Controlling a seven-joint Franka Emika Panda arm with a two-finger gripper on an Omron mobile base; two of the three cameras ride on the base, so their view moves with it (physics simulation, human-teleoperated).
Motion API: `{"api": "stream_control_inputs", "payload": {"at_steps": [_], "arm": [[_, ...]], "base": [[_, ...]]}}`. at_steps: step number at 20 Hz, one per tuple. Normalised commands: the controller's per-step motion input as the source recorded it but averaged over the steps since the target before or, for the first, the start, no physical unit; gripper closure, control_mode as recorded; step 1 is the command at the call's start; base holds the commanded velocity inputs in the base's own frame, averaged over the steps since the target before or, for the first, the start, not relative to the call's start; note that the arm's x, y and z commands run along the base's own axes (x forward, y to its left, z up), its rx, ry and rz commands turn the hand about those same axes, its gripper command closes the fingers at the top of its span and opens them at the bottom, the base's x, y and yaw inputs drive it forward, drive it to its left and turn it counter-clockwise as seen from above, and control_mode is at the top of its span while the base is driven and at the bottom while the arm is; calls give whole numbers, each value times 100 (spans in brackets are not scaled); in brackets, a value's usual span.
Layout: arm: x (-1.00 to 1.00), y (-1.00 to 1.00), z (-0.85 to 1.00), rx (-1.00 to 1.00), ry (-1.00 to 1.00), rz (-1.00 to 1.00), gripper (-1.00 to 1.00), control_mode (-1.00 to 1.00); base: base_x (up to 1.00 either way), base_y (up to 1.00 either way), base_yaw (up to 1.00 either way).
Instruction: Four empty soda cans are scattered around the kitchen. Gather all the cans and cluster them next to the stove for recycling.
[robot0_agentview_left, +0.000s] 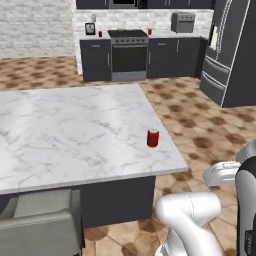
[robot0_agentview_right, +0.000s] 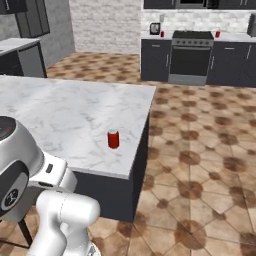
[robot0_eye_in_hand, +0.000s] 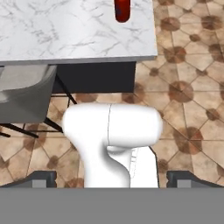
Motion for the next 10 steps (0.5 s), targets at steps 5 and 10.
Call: {"api": "stream_control_inputs", "payload": {"at_steps": [5,10], "arm": [[0,0,0,0,0,0,-100,100],[0,0,0,0,0,0,-100,100]], "base": [[35,-49,-1],[45,-26,0]]}}
